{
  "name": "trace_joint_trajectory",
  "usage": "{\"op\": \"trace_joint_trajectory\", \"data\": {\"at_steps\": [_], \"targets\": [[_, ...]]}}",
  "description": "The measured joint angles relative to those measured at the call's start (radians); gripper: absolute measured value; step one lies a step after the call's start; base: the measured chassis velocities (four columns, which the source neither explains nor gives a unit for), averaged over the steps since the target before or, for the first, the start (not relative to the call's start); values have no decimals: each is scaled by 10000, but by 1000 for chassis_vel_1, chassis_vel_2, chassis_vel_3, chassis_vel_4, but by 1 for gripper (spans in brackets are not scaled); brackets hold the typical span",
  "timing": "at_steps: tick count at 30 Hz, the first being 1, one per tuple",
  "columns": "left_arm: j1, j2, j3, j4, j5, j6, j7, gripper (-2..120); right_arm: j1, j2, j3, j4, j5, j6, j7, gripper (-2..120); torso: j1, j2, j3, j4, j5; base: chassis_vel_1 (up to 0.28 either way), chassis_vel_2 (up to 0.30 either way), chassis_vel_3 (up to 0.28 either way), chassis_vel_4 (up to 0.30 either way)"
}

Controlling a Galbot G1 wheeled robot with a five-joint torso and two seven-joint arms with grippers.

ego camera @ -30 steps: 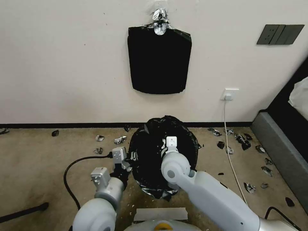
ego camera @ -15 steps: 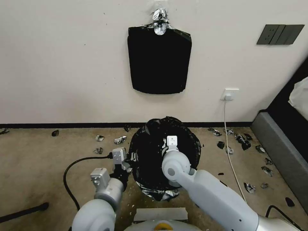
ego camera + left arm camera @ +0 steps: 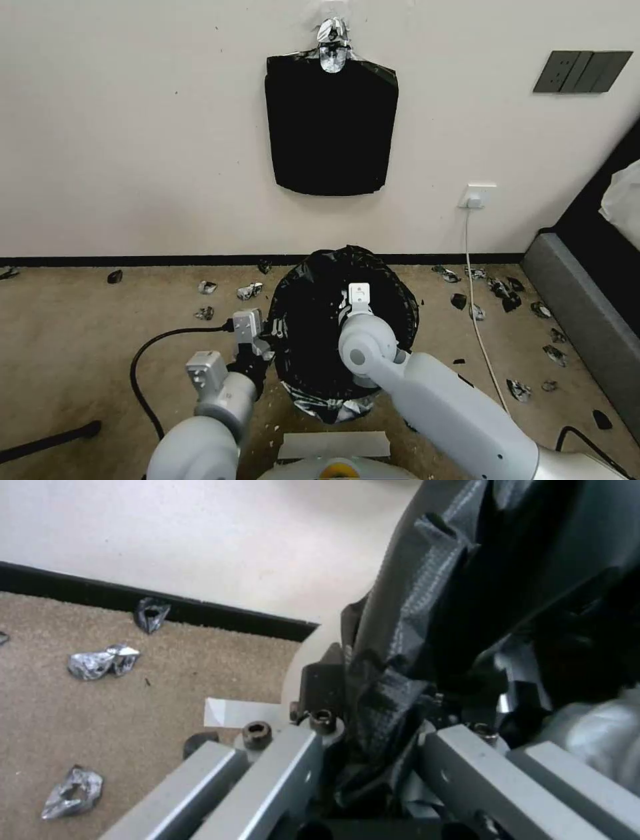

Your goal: Place a trash bag onto the trash bin.

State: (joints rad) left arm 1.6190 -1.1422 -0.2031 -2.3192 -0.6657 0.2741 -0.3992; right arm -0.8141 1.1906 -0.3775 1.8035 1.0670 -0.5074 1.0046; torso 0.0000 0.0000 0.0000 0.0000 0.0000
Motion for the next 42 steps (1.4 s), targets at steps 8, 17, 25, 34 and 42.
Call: {"op": "trace_joint_trajectory", "data": {"at_steps": [8, 17, 25, 34, 42], "targets": [[-301, -112, 66, 268, -287, 213, -317, 2, -274, -757, -321, 1729, 240, -405, 209, 0, 0, 0, 0, 0, 0, 0, 0, 0, 0], [-776, -321, 222, 816, -1208, 858, -1264, 2, -1273, -2355, 377, 4296, 253, -728, -325, 28, 0, 0, 0, -1, 2, 0, 0, 0, 0], [-1341, -824, 503, 1475, -2460, 1464, -2539, 2, -2181, -3570, 1127, 5324, 249, -817, -988, 57, 0, 0, 0, -2, 2, 0, 0, 0, 0], [-2149, -1220, 657, 2339, -3669, 2200, -3833, 2, -2614, -3759, 1457, 5421, 95, -785, -1282, 89, 0, 0, 0, 0, 1, 0, 0, 0, 0], [-2698, -1187, 737, 2599, -4386, 2654, -4335, 2, -2632, -3716, 1479, 5322, 22, -776, -1337, 100, 0, 0, 0, 0, 1, 0, 0, 0, 0]]}}
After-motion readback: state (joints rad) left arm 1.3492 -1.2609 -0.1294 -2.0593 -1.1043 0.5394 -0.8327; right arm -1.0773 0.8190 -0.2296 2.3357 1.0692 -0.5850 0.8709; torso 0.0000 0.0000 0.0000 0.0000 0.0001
